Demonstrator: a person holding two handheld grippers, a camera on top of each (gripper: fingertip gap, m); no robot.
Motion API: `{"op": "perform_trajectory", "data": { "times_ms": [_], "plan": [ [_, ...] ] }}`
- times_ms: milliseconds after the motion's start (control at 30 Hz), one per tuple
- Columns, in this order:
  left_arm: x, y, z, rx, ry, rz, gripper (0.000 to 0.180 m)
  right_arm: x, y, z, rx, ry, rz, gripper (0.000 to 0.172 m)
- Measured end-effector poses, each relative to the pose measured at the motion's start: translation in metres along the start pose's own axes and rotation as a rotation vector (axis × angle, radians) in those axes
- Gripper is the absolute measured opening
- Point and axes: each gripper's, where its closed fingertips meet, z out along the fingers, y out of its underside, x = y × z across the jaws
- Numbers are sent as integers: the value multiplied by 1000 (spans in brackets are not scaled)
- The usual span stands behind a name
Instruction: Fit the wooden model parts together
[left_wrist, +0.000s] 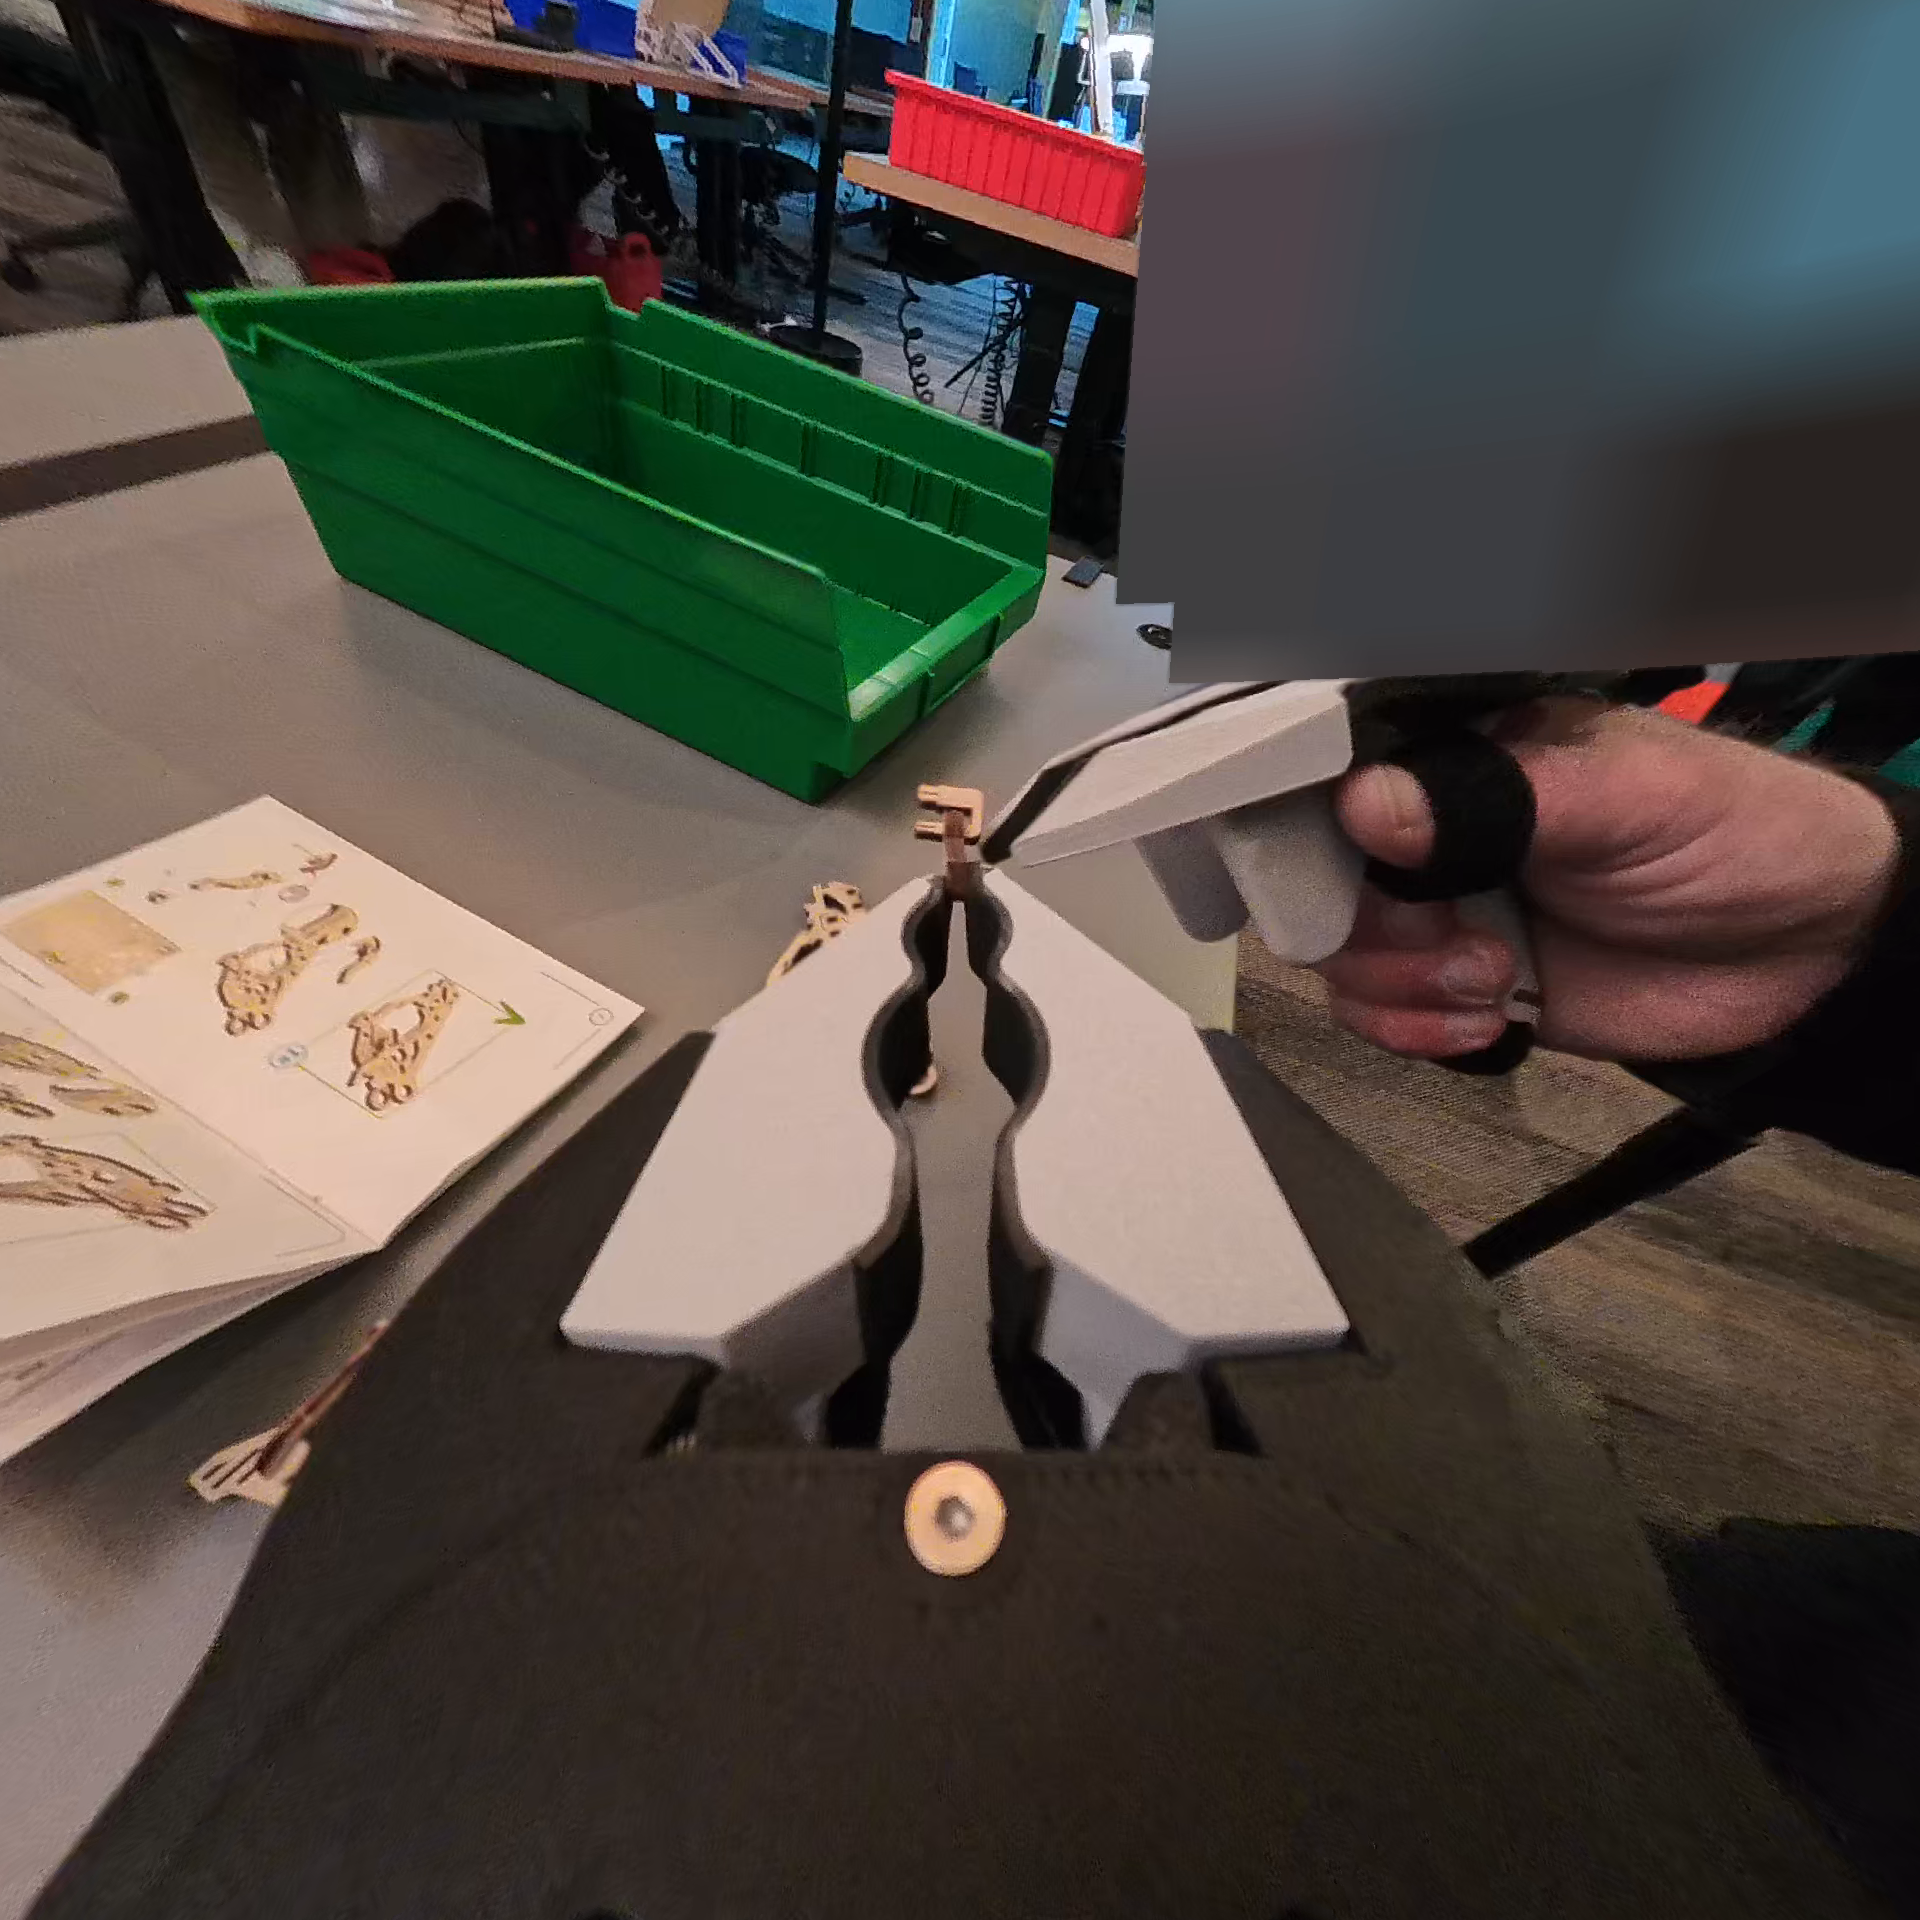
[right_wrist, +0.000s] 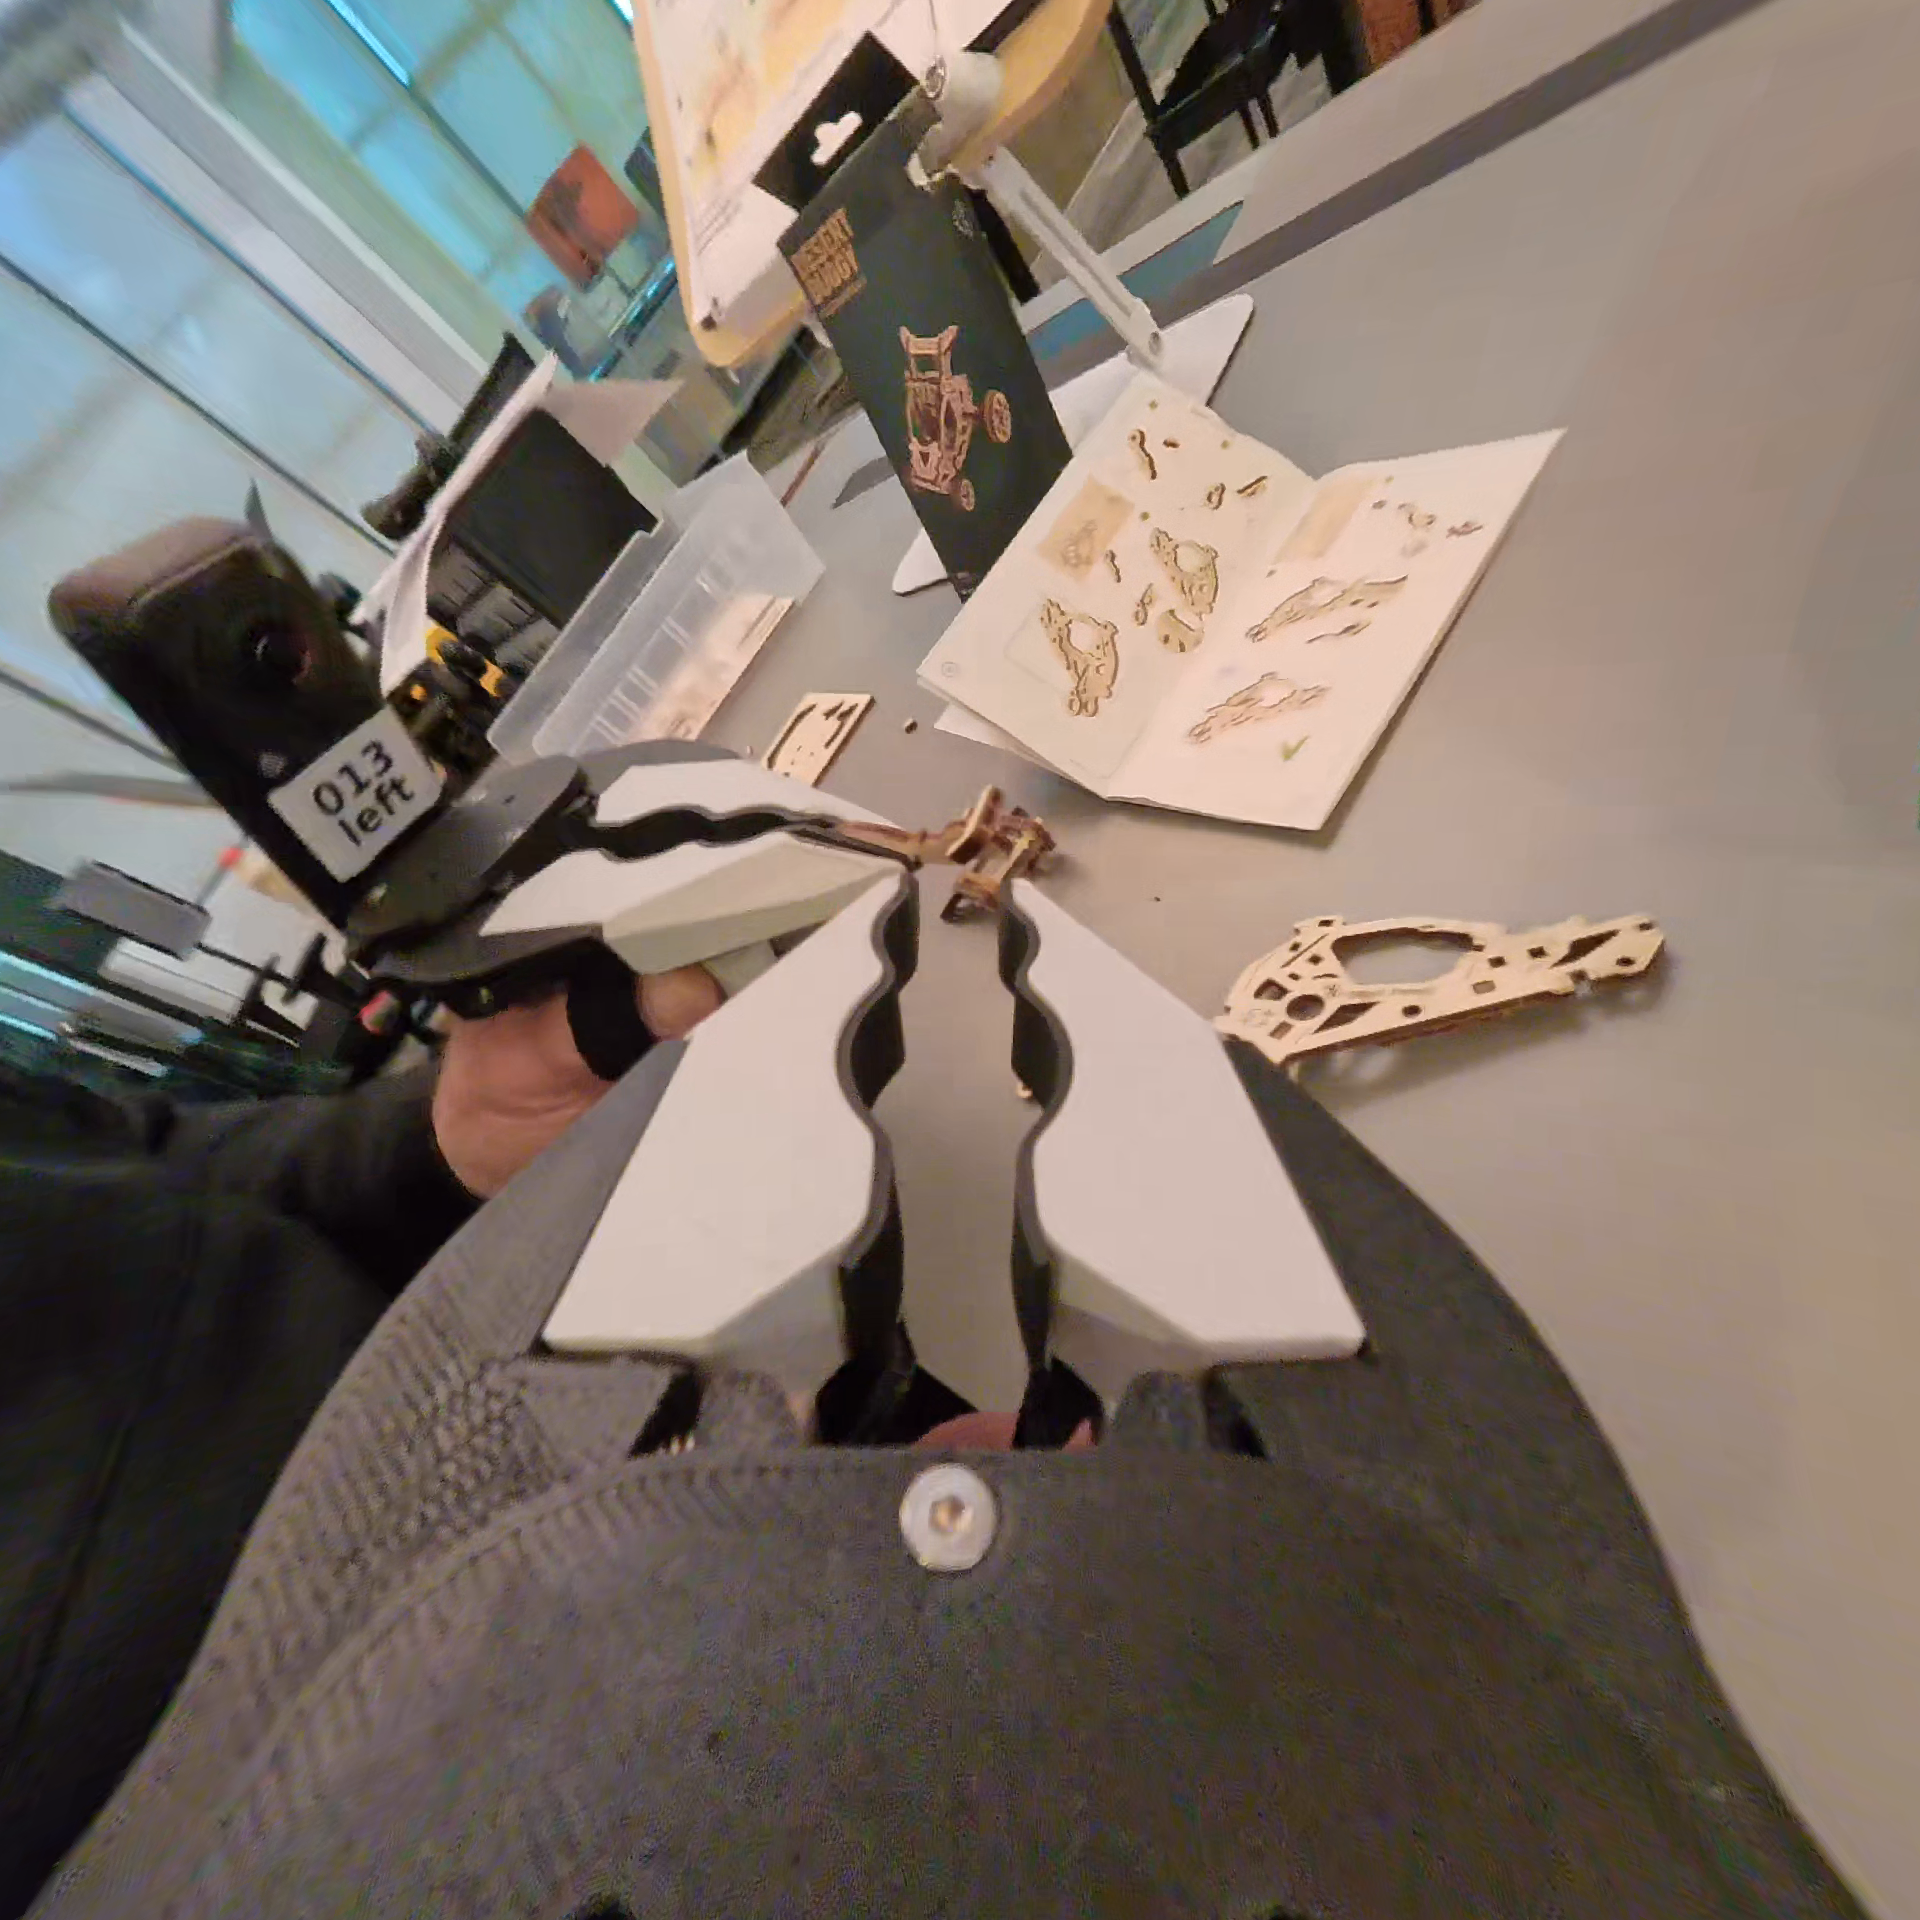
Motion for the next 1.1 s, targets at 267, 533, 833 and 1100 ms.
{"op": "perform_trajectory", "data": {
  "times_ms": [267, 533, 833, 1100],
  "plan": [
    [3, 2, 1, -7, -43, 131, 0, 3, -4, 4, 62, -24, 156, 9],
    [1, 6, 2, -8, -46, 146, 1, 4, -4, 5, 76, -12, 164, 1],
    [-2, 4, -1, 9, -38, 119, 1, 2, -5, 8, 86, -27, 163, 0],
    [-2, 2, -1, 23, -41, 105, 1, 2, -7, 7, 115, -47, 209, 4]
  ]
}}
